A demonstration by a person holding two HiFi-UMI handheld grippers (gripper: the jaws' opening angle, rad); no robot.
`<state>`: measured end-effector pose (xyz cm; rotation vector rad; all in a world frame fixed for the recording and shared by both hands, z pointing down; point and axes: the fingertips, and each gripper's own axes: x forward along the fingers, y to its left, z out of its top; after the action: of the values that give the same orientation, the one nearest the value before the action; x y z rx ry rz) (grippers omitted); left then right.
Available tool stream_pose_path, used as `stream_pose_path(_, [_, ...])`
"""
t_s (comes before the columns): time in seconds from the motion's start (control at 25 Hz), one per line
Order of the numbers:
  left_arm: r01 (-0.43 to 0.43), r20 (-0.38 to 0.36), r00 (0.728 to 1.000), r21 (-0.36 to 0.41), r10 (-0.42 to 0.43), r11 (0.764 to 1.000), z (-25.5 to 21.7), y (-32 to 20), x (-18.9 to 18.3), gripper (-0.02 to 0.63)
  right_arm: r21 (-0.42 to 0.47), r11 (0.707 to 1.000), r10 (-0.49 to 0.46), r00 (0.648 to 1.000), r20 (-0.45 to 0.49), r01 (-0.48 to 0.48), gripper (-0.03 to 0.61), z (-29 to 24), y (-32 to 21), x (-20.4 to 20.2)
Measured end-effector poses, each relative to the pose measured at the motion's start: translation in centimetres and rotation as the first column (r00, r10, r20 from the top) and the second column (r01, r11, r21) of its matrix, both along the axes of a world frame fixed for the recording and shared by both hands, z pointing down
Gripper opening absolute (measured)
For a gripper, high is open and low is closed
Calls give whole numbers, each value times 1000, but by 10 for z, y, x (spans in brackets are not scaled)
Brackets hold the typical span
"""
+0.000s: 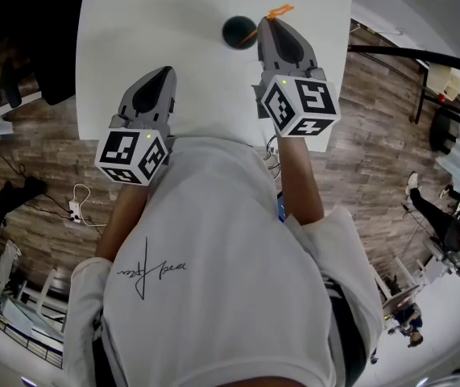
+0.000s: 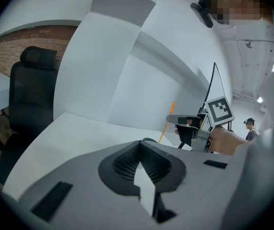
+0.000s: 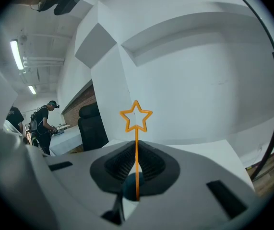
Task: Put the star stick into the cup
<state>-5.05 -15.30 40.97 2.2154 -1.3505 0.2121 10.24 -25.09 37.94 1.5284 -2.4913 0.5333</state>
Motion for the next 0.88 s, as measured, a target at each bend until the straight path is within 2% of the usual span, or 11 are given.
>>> stream_pose_path(0.88, [5, -12, 1000, -1, -5, 1000, 3, 5, -9, 8, -48, 999, 20, 999, -42, -22, 16, 33, 0, -3])
